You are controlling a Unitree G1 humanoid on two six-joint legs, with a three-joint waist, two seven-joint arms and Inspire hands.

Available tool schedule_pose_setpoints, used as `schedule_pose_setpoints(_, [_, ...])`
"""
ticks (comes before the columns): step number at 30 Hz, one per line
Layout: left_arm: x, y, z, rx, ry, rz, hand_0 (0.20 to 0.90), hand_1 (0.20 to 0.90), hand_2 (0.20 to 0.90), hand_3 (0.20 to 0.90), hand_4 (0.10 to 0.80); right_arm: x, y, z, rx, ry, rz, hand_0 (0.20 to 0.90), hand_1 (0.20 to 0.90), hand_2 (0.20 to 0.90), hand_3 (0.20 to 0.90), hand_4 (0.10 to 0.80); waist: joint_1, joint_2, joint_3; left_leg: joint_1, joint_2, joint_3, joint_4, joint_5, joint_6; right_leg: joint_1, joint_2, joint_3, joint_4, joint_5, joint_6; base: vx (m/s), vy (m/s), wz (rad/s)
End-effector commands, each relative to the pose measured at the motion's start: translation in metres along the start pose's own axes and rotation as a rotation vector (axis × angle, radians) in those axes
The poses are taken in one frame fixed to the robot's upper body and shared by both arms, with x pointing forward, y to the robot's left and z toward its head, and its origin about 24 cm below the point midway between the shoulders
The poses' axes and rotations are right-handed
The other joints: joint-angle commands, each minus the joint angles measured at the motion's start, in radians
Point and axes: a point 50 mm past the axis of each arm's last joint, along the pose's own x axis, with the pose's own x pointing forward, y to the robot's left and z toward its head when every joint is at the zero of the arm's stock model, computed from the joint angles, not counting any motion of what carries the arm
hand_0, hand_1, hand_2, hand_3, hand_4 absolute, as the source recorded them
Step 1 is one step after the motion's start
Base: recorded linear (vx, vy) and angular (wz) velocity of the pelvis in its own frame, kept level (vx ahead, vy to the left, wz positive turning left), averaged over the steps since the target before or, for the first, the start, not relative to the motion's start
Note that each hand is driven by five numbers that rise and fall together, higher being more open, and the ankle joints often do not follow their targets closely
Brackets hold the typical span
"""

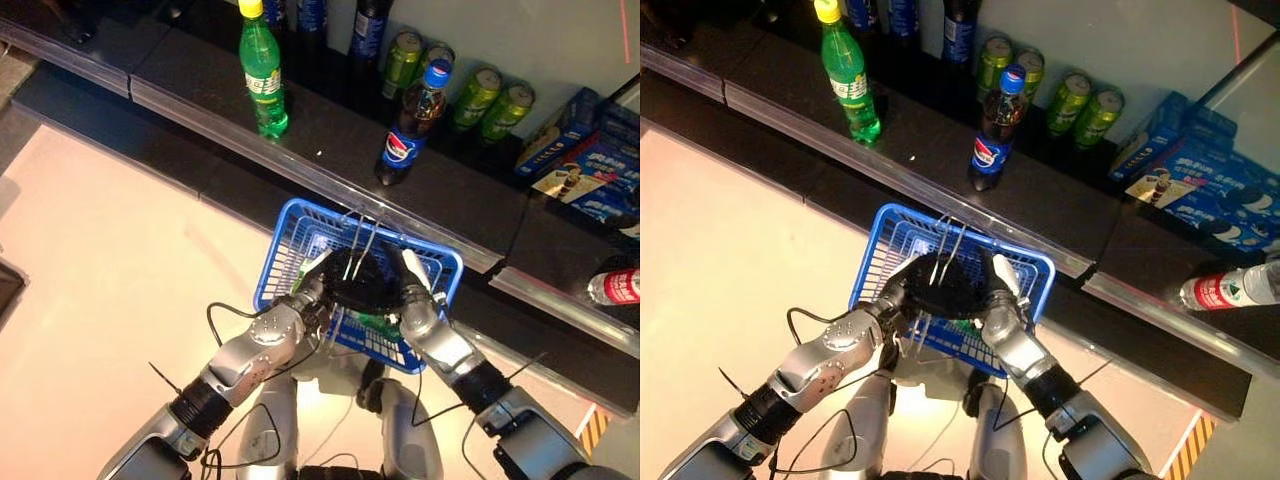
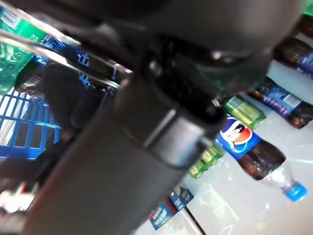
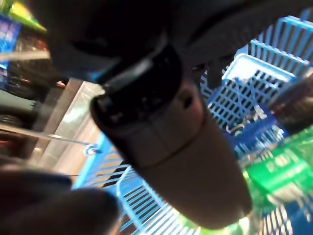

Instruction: Pick up the drink and place into the basket.

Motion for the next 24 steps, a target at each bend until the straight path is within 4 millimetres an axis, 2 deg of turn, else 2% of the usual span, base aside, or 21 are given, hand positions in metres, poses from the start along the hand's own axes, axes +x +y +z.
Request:
schedule_pose_setpoints(1, [-0.057, -0.071, 0.176, -0.123, -1.048, -0.423, 0.3, 0.3, 0.3, 0.2, 0.1, -0.01, -0.021, 0.048, 0.143, -0.276, 0.038, 0.9, 0.9, 0.9, 0.9, 0.8, -0.018, -0.02, -0.095, 0.037, 0.002, 0.028, 0.024, -0.016, 0.066, 0.067, 0.009, 0.039, -0.039, 0.045, 0.01, -0.003, -0.051, -0.04])
schedule_pose_setpoints(6, [-0.058, -0.061, 0.17, -0.13, -1.05, -0.394, 0.3, 0.3, 0.3, 0.2, 0.1, -0.023, -0.025, 0.046, 0.29, -0.338, 0.12, 0.9, 0.9, 0.9, 0.9, 0.8, -0.026, -0.025, -0.101, 0.047, 0.007, 0.031, 0.014, -0.014, 0.063, 0.076, 0.014, 0.038, -0.049, 0.045, 0.012, -0.009, -0.042, -0.02])
schedule_pose_setpoints(8, [-0.06, -0.049, 0.163, -0.164, -1.053, -0.352, 0.3, 0.3, 0.3, 0.2, 0.1, -0.032, -0.03, 0.038, 0.354, -0.352, 0.157, 0.9, 0.9, 0.9, 0.9, 0.8, -0.031, -0.026, -0.115, 0.059, 0.007, 0.031, 0.0, -0.013, 0.062, 0.086, 0.016, 0.037, -0.063, 0.046, 0.015, 0.01, -0.044, -0.02])
schedule_pose_setpoints(13, [-0.063, -0.034, 0.153, -0.197, -1.04, -0.307, 0.3, 0.3, 0.3, 0.2, 0.1, -0.042, -0.038, 0.028, 0.405, -0.365, 0.194, 0.9, 0.9, 0.9, 0.9, 0.8, -0.036, -0.026, -0.134, 0.074, 0.009, 0.033, -0.016, -0.013, 0.061, 0.099, 0.019, 0.037, -0.081, 0.048, 0.019, 0.004, -0.022, -0.02])
schedule_pose_setpoints(16, [-0.073, -0.011, 0.143, -0.25, -1.027, -0.288, 0.3, 0.3, 0.3, 0.2, 0.1, -0.051, -0.05, 0.022, 0.457, -0.394, 0.209, 0.9, 0.9, 0.9, 0.9, 0.8, -0.033, -0.02, -0.149, 0.085, 0.012, 0.035, -0.033, -0.011, 0.054, 0.11, 0.021, 0.033, -0.096, 0.044, 0.018, -0.025, -0.016, -0.01])
schedule_pose_setpoints(17, [-0.107, 0.036, 0.111, -0.273, -1.007, -0.31, 0.3, 0.3, 0.3, 0.2, 0.1, -0.07, -0.075, -0.001, 0.487, -0.41, 0.179, 0.9, 0.9, 0.9, 0.9, 0.8, -0.008, -0.006, -0.157, 0.09, 0.012, 0.035, -0.047, -0.008, 0.05, 0.117, 0.015, 0.021, -0.107, 0.041, 0.015, -0.048, -0.005, -0.07])
schedule_pose_setpoints(18, [-0.107, 0.037, 0.11, -0.275, -1.006, -0.312, 0.3, 0.3, 0.3, 0.2, 0.1, -0.07, -0.075, -0.002, 0.487, -0.408, 0.181, 0.9, 0.9, 0.9, 0.9, 0.8, -0.009, -0.006, -0.16, 0.089, 0.012, 0.034, -0.048, -0.007, 0.049, 0.116, 0.015, 0.021, -0.108, 0.042, 0.015, -0.089, -0.04, -0.09])
schedule_pose_setpoints(19, [-0.141, 0.06, 0.083, -0.274, -0.984, -0.322, 0.3, 0.3, 0.3, 0.2, 0.1, -0.089, -0.091, -0.02, 0.52, -0.428, 0.158, 0.9, 0.9, 0.9, 0.9, 0.8, 0.014, 0.003, -0.165, 0.086, 0.009, 0.029, -0.051, -0.008, 0.047, 0.119, 0.01, 0.01, -0.117, 0.042, 0.017, -0.073, -0.073, -0.02])
schedule_pose_setpoints(20, [-0.158, 0.067, 0.07, -0.285, -0.975, -0.325, 0.3, 0.3, 0.3, 0.2, 0.1, -0.098, -0.097, -0.027, 0.544, -0.439, 0.147, 0.9, 0.9, 0.9, 0.9, 0.8, 0.028, 0.006, -0.175, 0.084, 0.006, 0.024, -0.058, -0.009, 0.047, 0.124, 0.008, 0.002, -0.131, 0.045, 0.019, -0.085, -0.099, 0.07])
schedule_pose_setpoints(21, [-0.164, 0.07, 0.065, -0.29, -0.969, -0.318, 0.3, 0.3, 0.3, 0.2, 0.1, -0.101, -0.098, -0.031, 0.562, -0.441, 0.136, 0.9, 0.9, 0.9, 0.9, 0.8, 0.036, 0.006, -0.182, 0.087, 0.004, 0.021, -0.064, -0.01, 0.046, 0.132, 0.008, -0.001, -0.145, 0.046, 0.02, -0.033, -0.073, 0.18])
schedule_pose_setpoints(24, [-0.169, 0.075, 0.058, -0.325, -0.952, -0.279, 0.3, 0.3, 0.3, 0.2, 0.1, -0.103, -0.101, -0.038, 0.618, -0.424, 0.118, 0.9, 0.9, 0.9, 0.9, 0.8, 0.049, 0.004, -0.205, 0.106, 0.0, 0.013, -0.088, -0.011, 0.043, 0.163, 0.013, -0.005, -0.184, 0.049, 0.023, 0.007, -0.064, 0.2])
